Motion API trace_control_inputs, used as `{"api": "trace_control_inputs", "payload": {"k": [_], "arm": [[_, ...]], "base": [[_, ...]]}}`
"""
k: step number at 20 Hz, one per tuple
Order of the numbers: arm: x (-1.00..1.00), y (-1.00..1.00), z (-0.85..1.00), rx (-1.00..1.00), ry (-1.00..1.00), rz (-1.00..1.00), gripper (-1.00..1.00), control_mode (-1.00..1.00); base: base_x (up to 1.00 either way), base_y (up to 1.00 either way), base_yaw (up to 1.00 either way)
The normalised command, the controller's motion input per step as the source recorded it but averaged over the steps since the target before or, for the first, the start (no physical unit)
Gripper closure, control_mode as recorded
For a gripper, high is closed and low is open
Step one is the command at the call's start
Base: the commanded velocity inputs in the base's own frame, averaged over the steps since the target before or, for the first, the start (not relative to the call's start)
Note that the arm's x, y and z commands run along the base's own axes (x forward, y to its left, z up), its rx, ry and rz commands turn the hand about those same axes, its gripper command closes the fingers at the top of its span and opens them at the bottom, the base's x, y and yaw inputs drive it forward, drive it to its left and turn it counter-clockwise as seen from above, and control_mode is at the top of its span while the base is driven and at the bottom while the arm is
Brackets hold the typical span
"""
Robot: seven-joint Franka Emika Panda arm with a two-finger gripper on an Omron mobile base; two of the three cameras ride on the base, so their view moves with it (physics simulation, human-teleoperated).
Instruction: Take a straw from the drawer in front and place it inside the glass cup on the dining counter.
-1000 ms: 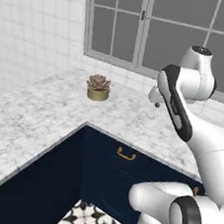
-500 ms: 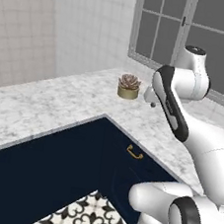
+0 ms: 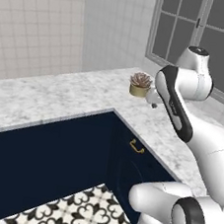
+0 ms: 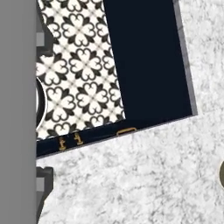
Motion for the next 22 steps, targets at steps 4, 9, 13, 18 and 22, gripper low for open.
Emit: {"api": "trace_control_inputs", "payload": {"k": [4,9,13,18,22], "arm": [[0.00,0.53,-0.03,-0.15,-0.02,0.06,-1.00,-1.00],[0.13,0.96,-0.36,-0.31,-0.01,0.00,-1.00,-1.00],[0.34,0.81,-0.63,-0.33,0.00,-0.02,-1.00,-1.00],[0.43,0.37,-0.66,-0.31,0.00,-0.02,-1.00,-1.00],[0.52,0.01,-0.59,-0.27,0.00,-0.06,-1.00,-1.00]], "base": [[0.00,0.00,0.00],[0.00,0.00,0.00],[0.00,0.00,0.00],[0.00,0.00,0.00],[0.00,0.00,0.00]]}}
